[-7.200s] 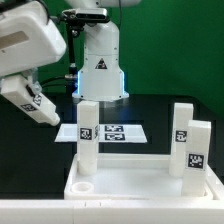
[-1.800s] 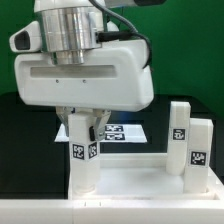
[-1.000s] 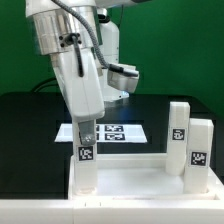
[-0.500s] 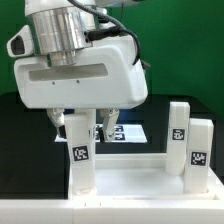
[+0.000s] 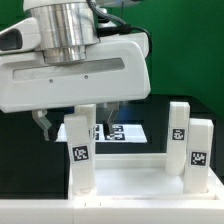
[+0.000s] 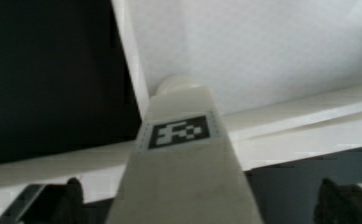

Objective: Assemble desk

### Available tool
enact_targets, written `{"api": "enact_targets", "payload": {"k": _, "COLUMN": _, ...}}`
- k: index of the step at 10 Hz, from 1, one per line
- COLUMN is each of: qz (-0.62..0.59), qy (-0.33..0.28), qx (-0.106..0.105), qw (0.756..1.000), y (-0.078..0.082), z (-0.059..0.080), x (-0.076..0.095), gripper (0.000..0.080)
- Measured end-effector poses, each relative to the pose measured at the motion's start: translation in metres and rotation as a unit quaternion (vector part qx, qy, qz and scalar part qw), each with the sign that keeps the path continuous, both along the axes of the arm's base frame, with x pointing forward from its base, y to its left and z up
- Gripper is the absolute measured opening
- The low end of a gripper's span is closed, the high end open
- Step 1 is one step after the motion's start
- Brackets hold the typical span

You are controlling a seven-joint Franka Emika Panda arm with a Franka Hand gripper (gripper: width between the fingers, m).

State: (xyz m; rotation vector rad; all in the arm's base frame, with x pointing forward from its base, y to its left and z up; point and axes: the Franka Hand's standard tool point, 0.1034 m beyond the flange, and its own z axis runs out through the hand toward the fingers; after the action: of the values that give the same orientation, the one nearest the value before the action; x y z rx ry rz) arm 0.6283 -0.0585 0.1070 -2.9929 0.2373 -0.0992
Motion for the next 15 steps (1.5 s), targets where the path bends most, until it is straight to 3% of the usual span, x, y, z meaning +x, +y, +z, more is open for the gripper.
{"api": "enact_targets", "payload": {"k": 1, "qz": -0.021, "qy": 0.003, "qx": 0.002, "qw": 1.0, "y": 0.0003, "z": -0.0001, "x": 0.0, "gripper": 0.0526}}
{"api": "enact_targets", "payload": {"k": 2, "qz": -0.057, "qy": 0.008, "qx": 0.005, "qw": 0.998, "y": 0.0003, "z": -0.0003, "x": -0.0001, "gripper": 0.0326}}
{"api": "enact_targets", "payload": {"k": 3, "qz": -0.101, "qy": 0.013, "qx": 0.008, "qw": 0.995, "y": 0.0004, "z": -0.0004, "x": 0.0, "gripper": 0.0284}}
{"api": "enact_targets", "payload": {"k": 5, "qz": -0.17, "qy": 0.023, "qx": 0.014, "qw": 0.985, "y": 0.0005, "z": -0.0005, "x": 0.0, "gripper": 0.0284}}
{"api": "enact_targets", "payload": {"k": 6, "qz": -0.251, "qy": 0.032, "qx": 0.017, "qw": 0.967, "y": 0.0014, "z": -0.0001, "x": 0.0009, "gripper": 0.0284}}
{"api": "enact_targets", "payload": {"k": 7, "qz": -0.365, "qy": 0.046, "qx": 0.026, "qw": 0.929, "y": 0.0021, "z": 0.0002, "x": 0.0011, "gripper": 0.0284}}
{"api": "enact_targets", "payload": {"k": 9, "qz": -0.551, "qy": 0.075, "qx": 0.055, "qw": 0.829, "y": 0.0028, "z": -0.0015, "x": 0.002, "gripper": 0.0284}}
{"api": "enact_targets", "payload": {"k": 11, "qz": -0.597, "qy": 0.082, "qx": 0.062, "qw": 0.796, "y": 0.0032, "z": -0.0019, "x": 0.0022, "gripper": 0.0284}}
{"api": "enact_targets", "payload": {"k": 12, "qz": -0.597, "qy": 0.082, "qx": 0.062, "qw": 0.796, "y": 0.003, "z": -0.0019, "x": 0.0022, "gripper": 0.0284}}
{"api": "enact_targets", "payload": {"k": 13, "qz": -0.561, "qy": 0.079, "qx": 0.056, "qw": 0.822, "y": 0.0034, "z": -0.0024, "x": 0.0013, "gripper": 0.0284}}
{"api": "enact_targets", "payload": {"k": 15, "qz": -0.378, "qy": 0.068, "qx": 0.026, "qw": 0.923, "y": 0.0052, "z": 0.002, "x": 0.0015, "gripper": 0.0551}}
